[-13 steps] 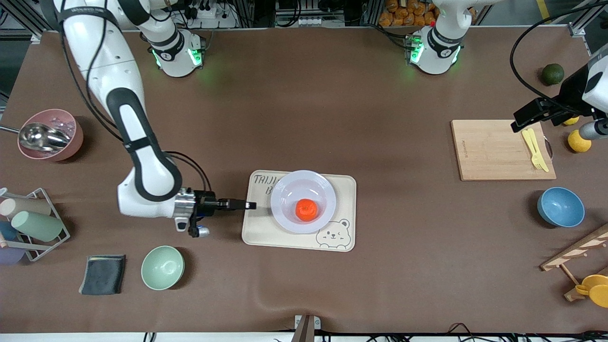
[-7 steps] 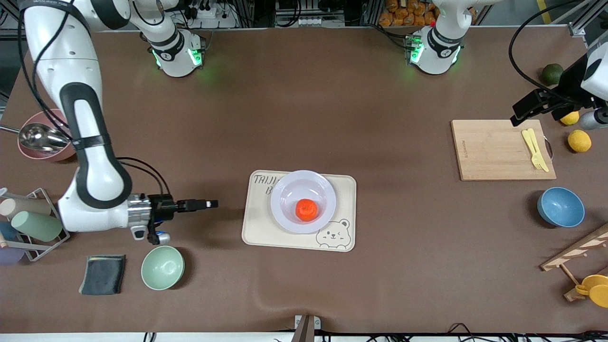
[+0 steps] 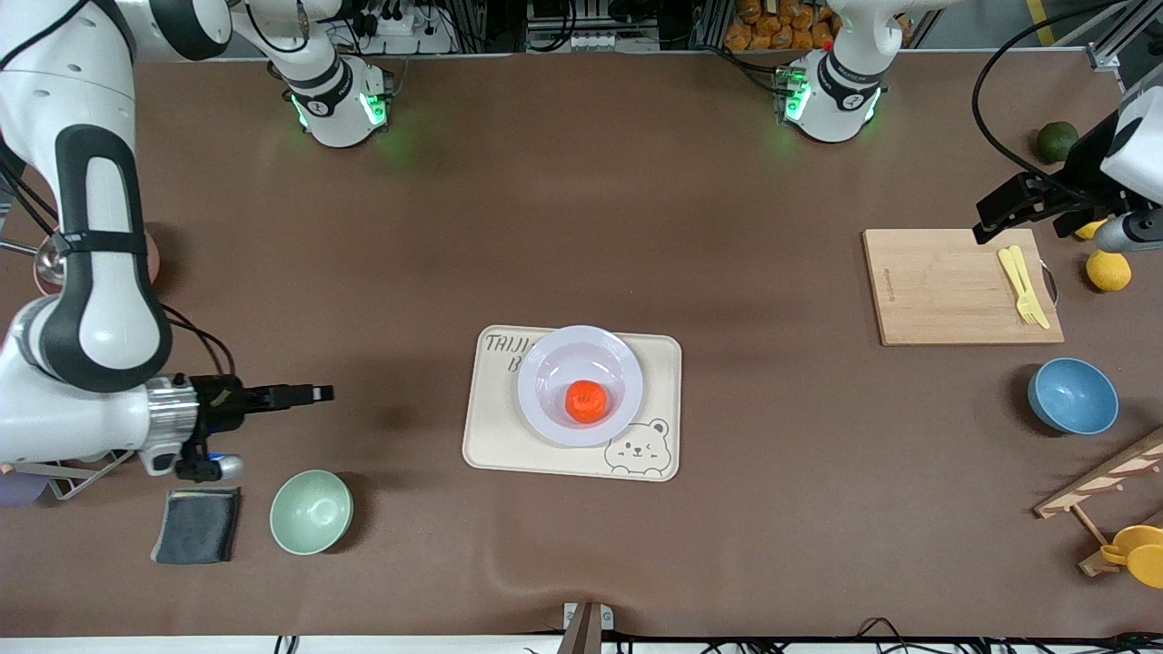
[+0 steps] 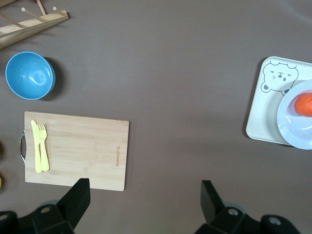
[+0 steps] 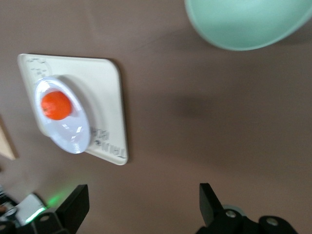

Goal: Place orange and plate with both arms

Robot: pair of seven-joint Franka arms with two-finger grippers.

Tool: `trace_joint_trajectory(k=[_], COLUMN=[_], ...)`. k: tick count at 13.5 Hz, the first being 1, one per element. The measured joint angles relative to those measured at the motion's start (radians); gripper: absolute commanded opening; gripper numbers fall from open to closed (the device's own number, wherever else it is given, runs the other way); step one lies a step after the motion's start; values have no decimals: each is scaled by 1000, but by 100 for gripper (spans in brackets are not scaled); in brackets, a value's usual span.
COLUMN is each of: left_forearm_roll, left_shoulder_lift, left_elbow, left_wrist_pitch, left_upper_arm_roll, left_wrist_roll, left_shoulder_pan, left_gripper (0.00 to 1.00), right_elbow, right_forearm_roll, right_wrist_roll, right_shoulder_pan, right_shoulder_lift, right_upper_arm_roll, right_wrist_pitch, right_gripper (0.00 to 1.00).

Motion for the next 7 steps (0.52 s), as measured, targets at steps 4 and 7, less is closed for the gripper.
trace_joint_trajectory(k=[4, 7], left_forearm_roll=[0, 0], left_shoulder_lift=[9, 9], left_elbow=[5, 7], left_wrist_pitch=[1, 0], left_upper_arm_roll=[-14, -22], left_wrist_roll=[0, 0], left_shoulder_pan=[-1, -1], left_gripper=[100, 100], right_elbow=[31, 34], right_forearm_roll=[-238, -326], right_wrist_roll=[41, 44], right_shoulder_pan=[-1, 0], right_shoulder_lift=[-118, -212], right_upper_arm_roll=[-1, 0], right_wrist_pitch=[-37, -63], right_gripper=[100, 100])
